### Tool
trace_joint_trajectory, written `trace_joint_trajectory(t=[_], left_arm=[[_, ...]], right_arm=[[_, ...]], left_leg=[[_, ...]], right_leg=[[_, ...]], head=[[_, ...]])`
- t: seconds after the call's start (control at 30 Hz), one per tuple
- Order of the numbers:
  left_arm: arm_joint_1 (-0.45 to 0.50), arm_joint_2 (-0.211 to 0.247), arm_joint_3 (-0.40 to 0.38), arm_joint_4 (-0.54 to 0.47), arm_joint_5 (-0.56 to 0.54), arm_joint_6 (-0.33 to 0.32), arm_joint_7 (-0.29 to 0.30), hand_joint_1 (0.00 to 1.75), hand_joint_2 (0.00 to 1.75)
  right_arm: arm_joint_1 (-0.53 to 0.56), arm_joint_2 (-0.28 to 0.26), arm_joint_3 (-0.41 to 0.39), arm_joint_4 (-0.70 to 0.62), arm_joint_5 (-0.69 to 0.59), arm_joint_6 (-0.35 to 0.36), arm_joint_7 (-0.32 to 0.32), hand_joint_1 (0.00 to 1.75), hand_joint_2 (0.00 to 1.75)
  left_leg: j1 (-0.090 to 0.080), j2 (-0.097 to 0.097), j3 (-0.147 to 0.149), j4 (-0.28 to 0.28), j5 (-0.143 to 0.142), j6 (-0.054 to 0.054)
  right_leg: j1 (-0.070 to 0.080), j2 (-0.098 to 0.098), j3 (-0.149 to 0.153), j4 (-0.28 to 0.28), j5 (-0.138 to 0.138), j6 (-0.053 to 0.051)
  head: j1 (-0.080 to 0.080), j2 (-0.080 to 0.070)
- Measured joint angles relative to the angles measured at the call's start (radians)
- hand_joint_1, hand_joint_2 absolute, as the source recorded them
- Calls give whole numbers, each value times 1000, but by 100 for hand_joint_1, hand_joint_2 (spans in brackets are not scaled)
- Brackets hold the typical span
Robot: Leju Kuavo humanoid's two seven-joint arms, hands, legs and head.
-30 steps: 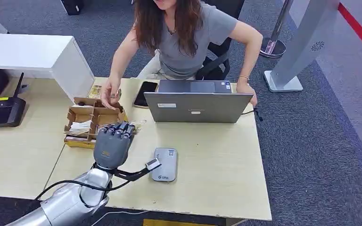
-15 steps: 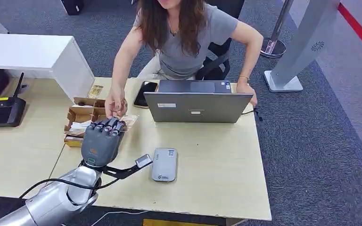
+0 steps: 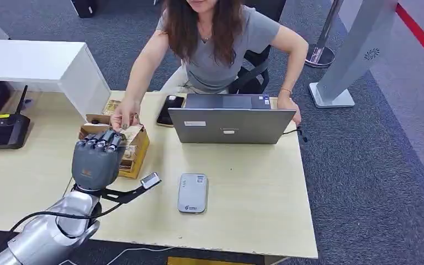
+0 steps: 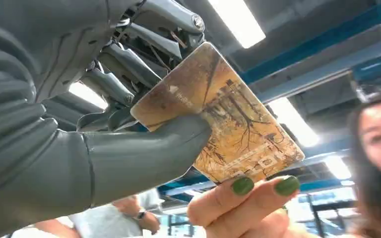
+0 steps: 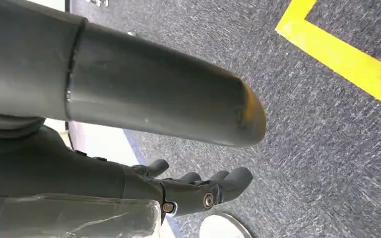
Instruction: Pass the card to the sensor for recognition and then transmit it.
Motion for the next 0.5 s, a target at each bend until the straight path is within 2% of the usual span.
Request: trace_joint_trajectory(t=[0.17,0.2,0.23,0.27,0.33,0.37,0.5], left_arm=[[57,21,134,-34,0,0,-59,175,175],[65,21,152,-38,0,0,-69,94,175],[74,21,170,-42,0,0,-82,28,175],[82,21,186,-46,0,0,-96,0,175],[102,19,221,-55,0,0,-122,0,175],[112,18,236,-62,0,0,-142,0,0],[152,0,319,-84,0,0,-207,0,0]], right_arm=[[7,0,0,2,-6,-5,0,0,0],[7,0,0,2,-9,-5,0,0,0],[7,0,0,2,-13,-5,0,0,0],[7,0,0,2,-15,-5,0,0,0],[7,0,0,2,-13,-6,0,0,0],[7,0,0,2,-13,-6,0,0,0],[7,0,0,3,-13,-6,0,0,0]], left_leg=[[0,0,0,0,0,0],[0,0,0,0,0,0],[0,0,0,0,0,0],[0,0,0,0,0,0],[0,0,0,0,0,0],[0,0,0,0,0,0],[0,0,0,0,0,0]], right_leg=[[0,0,0,0,0,0],[0,0,0,0,0,0],[0,0,0,0,0,0],[0,0,0,0,0,0],[0,0,0,0,0,0],[0,0,0,0,0,0],[0,0,0,0,0,0]], head=[[0,0],[0,0],[0,0],[0,0],[0,0],[0,0],[0,0]])
